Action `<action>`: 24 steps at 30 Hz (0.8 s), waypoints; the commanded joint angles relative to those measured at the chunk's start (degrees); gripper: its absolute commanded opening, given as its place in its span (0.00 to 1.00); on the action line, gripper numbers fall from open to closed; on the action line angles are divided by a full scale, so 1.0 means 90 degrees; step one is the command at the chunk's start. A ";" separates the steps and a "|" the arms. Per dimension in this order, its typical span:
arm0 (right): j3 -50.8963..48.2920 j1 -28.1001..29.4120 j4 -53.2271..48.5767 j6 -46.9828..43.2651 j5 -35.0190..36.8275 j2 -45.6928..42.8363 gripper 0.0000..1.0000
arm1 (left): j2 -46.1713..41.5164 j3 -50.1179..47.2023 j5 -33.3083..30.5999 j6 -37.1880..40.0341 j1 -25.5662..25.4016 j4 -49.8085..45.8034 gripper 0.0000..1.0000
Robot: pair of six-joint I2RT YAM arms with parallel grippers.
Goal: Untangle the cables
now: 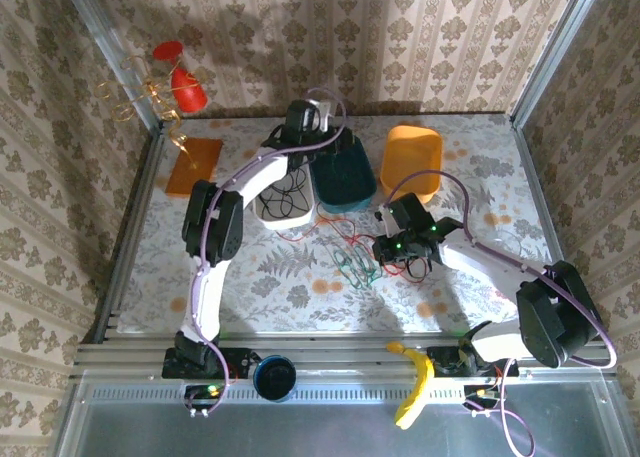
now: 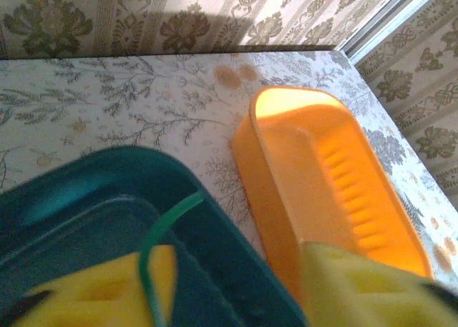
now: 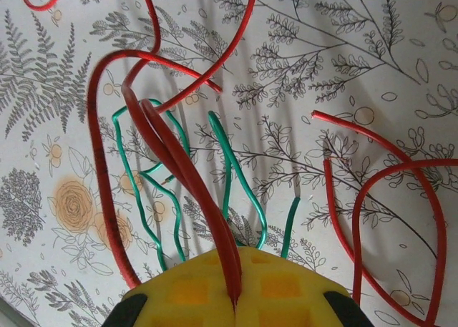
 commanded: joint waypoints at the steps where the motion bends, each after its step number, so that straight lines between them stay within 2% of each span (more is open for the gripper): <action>1: -0.0017 0.0009 -0.0232 0.0007 0.0198 -0.0216 0.06 | -0.0175 0.0814 -0.0395 0.0349 -0.0009 -0.1001 0.71; 6: -0.0095 -0.0001 -0.0208 0.0044 0.0277 -0.0354 0.06 | -0.0510 0.0660 -0.0662 0.0864 -0.0063 -0.1556 0.79; 16: -0.0165 -0.0011 -0.0125 0.0125 0.0407 -0.0376 0.07 | -0.1394 -0.1096 -0.0625 0.1322 -0.0397 -0.1312 0.79; 21: -0.0246 -0.0099 -0.0136 0.0434 0.0926 -0.0451 0.07 | -0.2199 -0.2434 -0.0375 0.1828 -0.0787 -0.0840 0.79; 24: -0.0347 -0.0439 -0.0085 0.0756 0.1068 -0.0466 0.07 | -0.2942 -0.3554 -0.0205 0.2131 -0.1131 -0.0432 0.80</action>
